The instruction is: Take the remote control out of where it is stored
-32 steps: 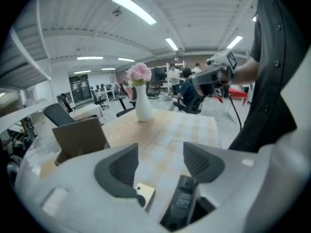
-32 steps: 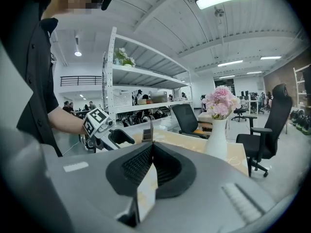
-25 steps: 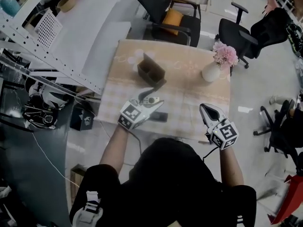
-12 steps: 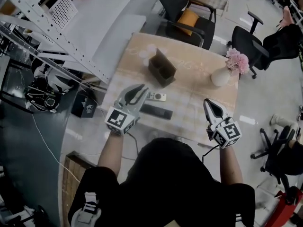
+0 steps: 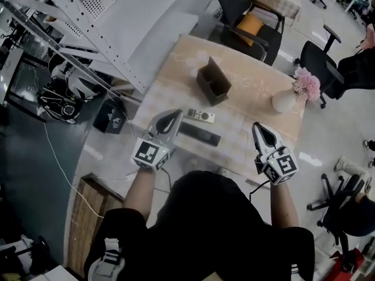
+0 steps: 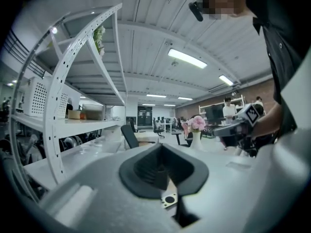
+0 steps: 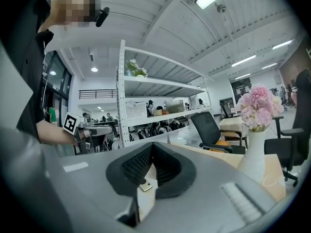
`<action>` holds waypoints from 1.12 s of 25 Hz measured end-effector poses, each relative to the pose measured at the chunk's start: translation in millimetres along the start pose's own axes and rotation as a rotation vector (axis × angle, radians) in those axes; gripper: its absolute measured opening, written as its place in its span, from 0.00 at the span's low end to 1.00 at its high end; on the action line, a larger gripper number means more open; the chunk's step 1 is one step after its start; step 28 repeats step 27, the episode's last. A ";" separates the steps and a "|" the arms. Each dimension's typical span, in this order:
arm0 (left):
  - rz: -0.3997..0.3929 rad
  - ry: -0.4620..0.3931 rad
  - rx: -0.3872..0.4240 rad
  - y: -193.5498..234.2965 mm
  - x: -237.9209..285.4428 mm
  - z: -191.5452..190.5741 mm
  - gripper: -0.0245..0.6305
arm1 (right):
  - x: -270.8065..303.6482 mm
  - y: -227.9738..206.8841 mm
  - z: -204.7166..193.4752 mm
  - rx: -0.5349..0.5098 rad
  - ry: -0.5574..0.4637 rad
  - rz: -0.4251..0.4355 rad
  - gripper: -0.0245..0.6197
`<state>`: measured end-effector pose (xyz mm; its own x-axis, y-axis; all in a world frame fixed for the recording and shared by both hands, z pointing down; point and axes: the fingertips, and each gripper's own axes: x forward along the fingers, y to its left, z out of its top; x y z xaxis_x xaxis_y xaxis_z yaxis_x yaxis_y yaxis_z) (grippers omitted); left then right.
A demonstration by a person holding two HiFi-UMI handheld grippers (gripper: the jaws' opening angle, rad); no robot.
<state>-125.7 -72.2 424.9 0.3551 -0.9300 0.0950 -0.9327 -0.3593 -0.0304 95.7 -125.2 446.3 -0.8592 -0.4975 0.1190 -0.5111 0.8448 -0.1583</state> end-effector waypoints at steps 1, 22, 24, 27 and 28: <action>0.007 0.002 -0.006 -0.3 -2.0 -1.4 0.04 | 1.6 0.3 0.7 -0.003 -0.004 0.004 0.05; 0.055 0.007 0.010 10.5 -11.1 -3.0 0.04 | 3.1 -7.6 9.3 -0.006 -0.021 0.018 0.05; 0.054 0.009 0.006 11.3 -10.6 -3.9 0.04 | 2.6 -8.5 9.9 -0.007 -0.023 0.016 0.05; 0.049 0.012 -0.001 11.5 -9.5 -5.5 0.04 | 2.8 -8.5 9.2 0.002 -0.016 0.011 0.05; 0.049 0.012 -0.001 11.5 -9.5 -5.5 0.04 | 2.8 -8.5 9.2 0.002 -0.016 0.011 0.05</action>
